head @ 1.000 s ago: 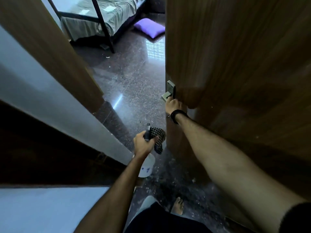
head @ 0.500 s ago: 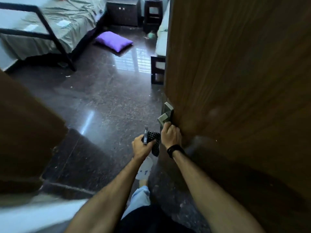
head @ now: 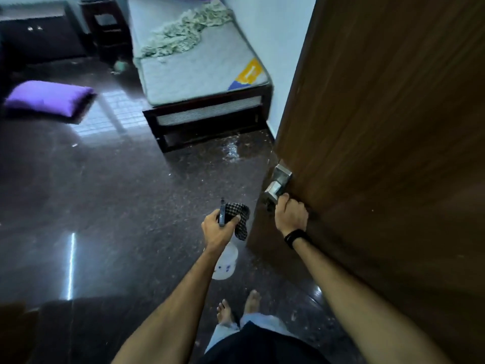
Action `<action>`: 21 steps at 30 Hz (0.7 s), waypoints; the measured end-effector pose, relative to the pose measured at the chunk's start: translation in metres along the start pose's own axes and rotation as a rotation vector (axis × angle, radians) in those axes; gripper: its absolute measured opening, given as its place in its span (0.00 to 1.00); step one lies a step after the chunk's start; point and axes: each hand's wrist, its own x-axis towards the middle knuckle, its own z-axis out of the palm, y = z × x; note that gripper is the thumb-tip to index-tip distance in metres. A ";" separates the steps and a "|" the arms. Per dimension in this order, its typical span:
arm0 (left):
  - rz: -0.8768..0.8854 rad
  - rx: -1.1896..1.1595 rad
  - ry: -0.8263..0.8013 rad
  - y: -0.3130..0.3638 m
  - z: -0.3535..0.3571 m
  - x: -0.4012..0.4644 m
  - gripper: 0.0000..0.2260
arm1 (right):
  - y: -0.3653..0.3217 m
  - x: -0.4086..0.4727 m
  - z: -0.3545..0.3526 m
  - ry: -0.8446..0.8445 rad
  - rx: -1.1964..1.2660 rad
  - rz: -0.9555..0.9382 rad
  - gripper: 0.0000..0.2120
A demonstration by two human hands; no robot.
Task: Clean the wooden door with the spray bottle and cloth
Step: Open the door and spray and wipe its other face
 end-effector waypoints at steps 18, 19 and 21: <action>0.323 0.184 -0.575 0.086 0.045 0.154 0.09 | -0.002 0.090 -0.009 0.208 -0.089 0.304 0.27; 0.342 0.213 -0.617 0.088 0.044 0.161 0.10 | -0.006 0.086 -0.010 0.212 -0.106 0.315 0.27; 0.382 0.248 -0.681 0.095 0.038 0.176 0.12 | -0.018 0.079 -0.014 0.197 -0.157 0.366 0.25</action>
